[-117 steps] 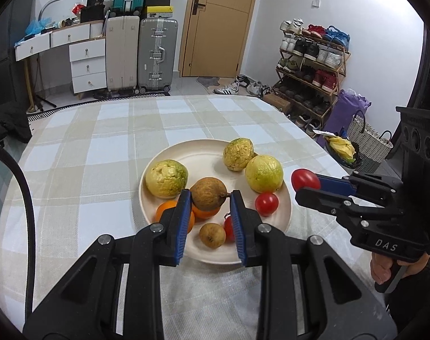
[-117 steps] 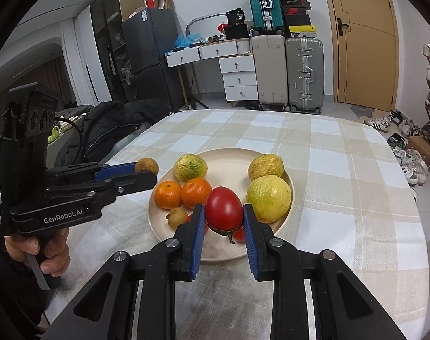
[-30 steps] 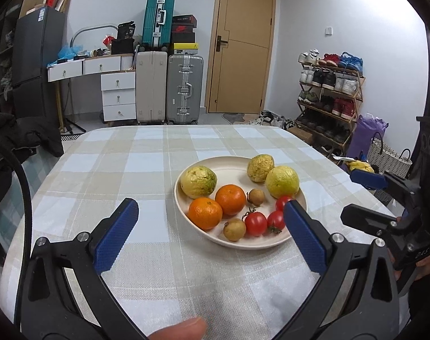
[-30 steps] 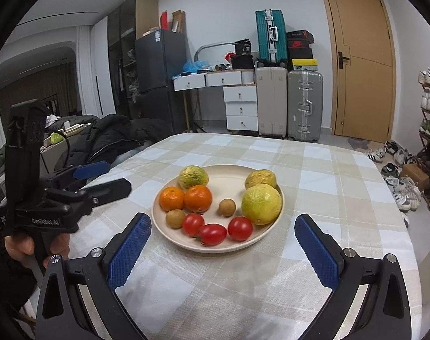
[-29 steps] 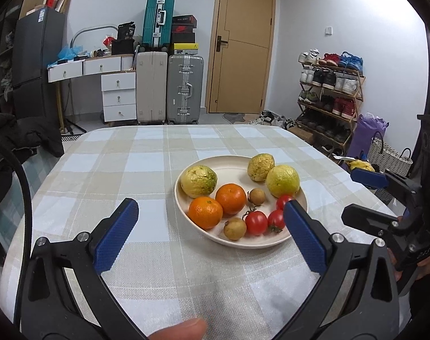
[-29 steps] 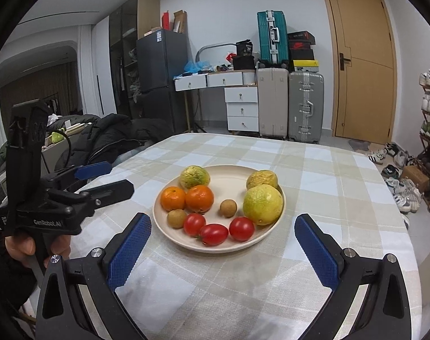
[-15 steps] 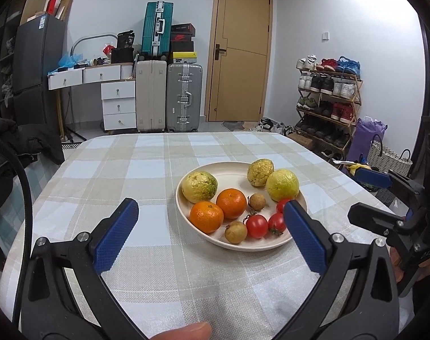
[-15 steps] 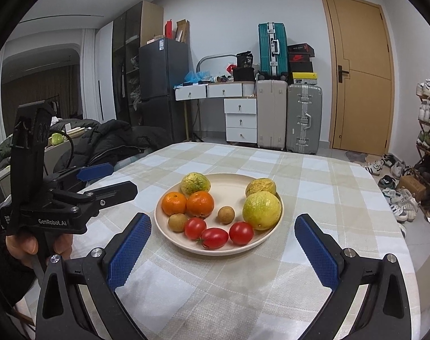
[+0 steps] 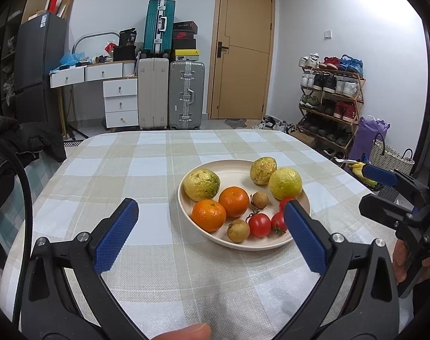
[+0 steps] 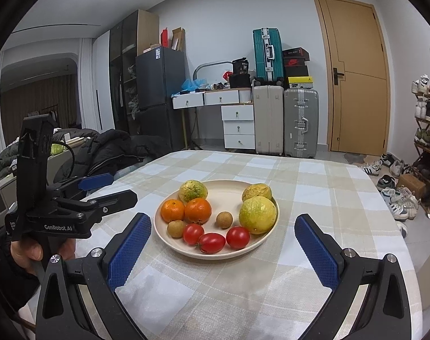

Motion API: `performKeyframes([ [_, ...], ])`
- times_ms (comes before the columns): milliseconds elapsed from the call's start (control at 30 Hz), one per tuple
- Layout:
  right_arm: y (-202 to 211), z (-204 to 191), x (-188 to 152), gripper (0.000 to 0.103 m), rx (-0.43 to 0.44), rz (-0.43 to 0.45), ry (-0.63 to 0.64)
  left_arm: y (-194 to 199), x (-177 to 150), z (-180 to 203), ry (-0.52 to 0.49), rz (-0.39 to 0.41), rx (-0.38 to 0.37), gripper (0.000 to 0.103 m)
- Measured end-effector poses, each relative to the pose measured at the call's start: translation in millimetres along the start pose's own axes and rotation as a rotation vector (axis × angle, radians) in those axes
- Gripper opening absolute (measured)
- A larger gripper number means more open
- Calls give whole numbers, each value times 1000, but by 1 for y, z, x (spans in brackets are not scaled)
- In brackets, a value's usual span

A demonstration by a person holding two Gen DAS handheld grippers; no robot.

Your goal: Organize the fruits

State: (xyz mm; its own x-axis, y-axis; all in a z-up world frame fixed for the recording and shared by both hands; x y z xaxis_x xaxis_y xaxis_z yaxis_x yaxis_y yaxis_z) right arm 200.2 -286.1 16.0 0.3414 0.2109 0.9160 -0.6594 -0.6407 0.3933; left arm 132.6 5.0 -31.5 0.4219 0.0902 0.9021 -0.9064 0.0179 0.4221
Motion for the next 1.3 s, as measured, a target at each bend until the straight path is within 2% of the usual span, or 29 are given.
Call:
performKeyframes([
  [1300, 0, 1, 0, 103, 1, -5, 0, -5, -4, -1, 6, -13, 1, 102],
])
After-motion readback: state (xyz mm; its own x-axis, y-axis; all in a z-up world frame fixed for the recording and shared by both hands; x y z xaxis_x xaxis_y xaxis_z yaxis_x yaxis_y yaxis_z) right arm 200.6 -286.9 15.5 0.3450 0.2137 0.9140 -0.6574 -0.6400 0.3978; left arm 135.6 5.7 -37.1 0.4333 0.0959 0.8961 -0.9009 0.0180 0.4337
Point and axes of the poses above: each gripper's, at about its wrist camera, not at the fingertips, and y roughly against the way its jaws point, z to its right, x to its top, the point moved 6 cm from there along -y, roughly the way its jaws point
